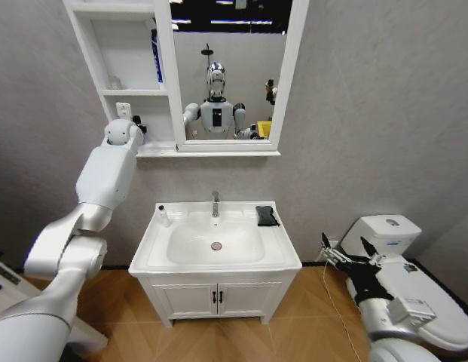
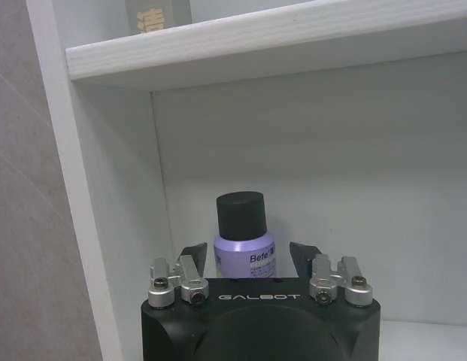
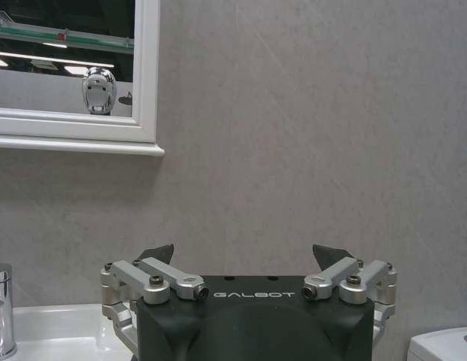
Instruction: Move facial cleanser and shampoo from washbasin to cabinet, then wipe washbasin with towel.
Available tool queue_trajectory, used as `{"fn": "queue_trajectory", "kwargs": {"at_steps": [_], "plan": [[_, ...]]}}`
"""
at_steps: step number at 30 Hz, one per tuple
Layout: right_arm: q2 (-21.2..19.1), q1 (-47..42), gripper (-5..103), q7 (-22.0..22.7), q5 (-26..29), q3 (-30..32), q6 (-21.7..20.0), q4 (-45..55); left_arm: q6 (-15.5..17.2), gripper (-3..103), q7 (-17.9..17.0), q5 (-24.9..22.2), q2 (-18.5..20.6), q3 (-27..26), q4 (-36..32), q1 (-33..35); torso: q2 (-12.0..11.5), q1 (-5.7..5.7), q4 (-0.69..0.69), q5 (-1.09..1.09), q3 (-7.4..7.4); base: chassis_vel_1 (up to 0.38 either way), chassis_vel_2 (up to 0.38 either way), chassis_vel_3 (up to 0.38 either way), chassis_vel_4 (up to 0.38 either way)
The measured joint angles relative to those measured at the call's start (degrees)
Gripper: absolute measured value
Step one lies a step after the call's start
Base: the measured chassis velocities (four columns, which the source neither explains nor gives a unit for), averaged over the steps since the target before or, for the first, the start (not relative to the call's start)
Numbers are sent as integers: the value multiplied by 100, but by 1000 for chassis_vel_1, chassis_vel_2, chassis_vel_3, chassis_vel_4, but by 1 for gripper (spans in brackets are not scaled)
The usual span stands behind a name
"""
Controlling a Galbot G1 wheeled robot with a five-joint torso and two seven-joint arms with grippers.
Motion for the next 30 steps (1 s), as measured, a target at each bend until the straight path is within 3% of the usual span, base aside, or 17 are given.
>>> {"fn": "queue_trajectory", "kwargs": {"at_steps": [2, 5, 6, 8, 9, 12, 15, 16, 18, 19, 21, 24, 26, 27, 28, 29, 30], "plan": [[-4, 1, 100, -2, -11, -1, -1, 0, -30, 74, 13, 15, -18, -58, 21, -7, 0, 0, 0, 0, 0, 0, 0, 0, 0], [-5, 1, 100, -2, -14, 3, -2, 0, -33, 80, 14, 11, -1, -101, -20, -5, 0, 0, 0, -1, 0, 0, 0, 0, 0], [-5, 0, 100, 1, -15, 9, -4, 0, -9, 90, 14, -25, 83, -132, -222, 46, 0, 0, -2, 0, 0, 0, 0, 0, 0], [-3, -3, 100, 5, -16, 13, -6, 0, 60, 90, 10, -95, 180, -143, -447, 124, 0, 0, -1, 2, 0, 0, 0, 0, 0], [2, -17, 100, 6, -21, 27, -10, 0, 214, 98, -46, -313, 389, -140, -915, 306, 0, 0, 0, 0, 0, 0, 0, 0, 0], [14, -25, 100, 6, -29, 37, -10, 0, 407, 99, -254, -792, 732, -121, -1762, 644, 0, 1, 2, -2, 0, 0, 0, 0, 0], [28, -11, 100, 7, -55, 16, -11, -6, 700, 100, -739, -1820, 1419, -244, -3529, 1463, 0, 0, 1, -2, -1, 0, 0, 0, 0], [28, -11, 100, 7, -55, 16, -11, -6, 700, 100, -739, -1820, 1419, -244, -3529, 1463, 0, 0, 1, -2, -1, 0, 0, 0, 0], [26, 15, 100, 8, -87, -23, -14, -31, 808, 100, -955, -2337, 1914, -517, -4512, 2120, 1, -1, 2, 0, -1, 0, 0, 0, 0], [26, 15, 100, 8, -87, -23, -14, -31, 808, 100, -955, -2337, 1914, -517, -4512, 2120, 1, -1, 2, 0, -1, 0, 0, 0, 0], [27, 75, 100, 4, -149, -100, -25, -75, 821, 100, -1444, -3021, 2430, -883, -5644, 3021, 1, -2, 4, -2, -2, 0, 0, 0, 0], [31, 104, 100, 1, -183, -143, -30, -84, 769, 100, -1607, -3137, 2587, -1066, -6081, 3520, 2, -2, 5, 3, -2, 0, 0, 0, 0], [41, 121, 100, -2, -220, -195, -38, -85, 563, 100, -1653, -2867, 2555, -1328, -6570, 4685, 2, -2, 1, -4, -2, 0, 0, 0, 0], [41, 121, 100, -2, -220, -195, -38, -85, 563, 100, -1653, -2867, 2555, -1328, -6570, 4685, 2, -2, 1, -4, -2, 0, 0, 0, 0], [36, 120, 100, -8, -231, -207, -40, -88, 454, 100, -1598, -2631, 2380, -1356, -6644, 5140, 2, -2, 2, -1, -1, 0, 0, 0, 0], [36, 120, 100, -8, -231, -207, -40, -88, 454, 100, -1598, -2631, 2380, -1356, -6644, 5140, 2, -2, 2, -1, -1, 0, 0, 0, 0], [27, 113, 100, -10, -236, -210, -40, -91, 206, 100, -1376, -2122, 2044, -1314, -6548, 5574, 2, -2, 1, 1, -1, 0, 0, 0, 0]]}}
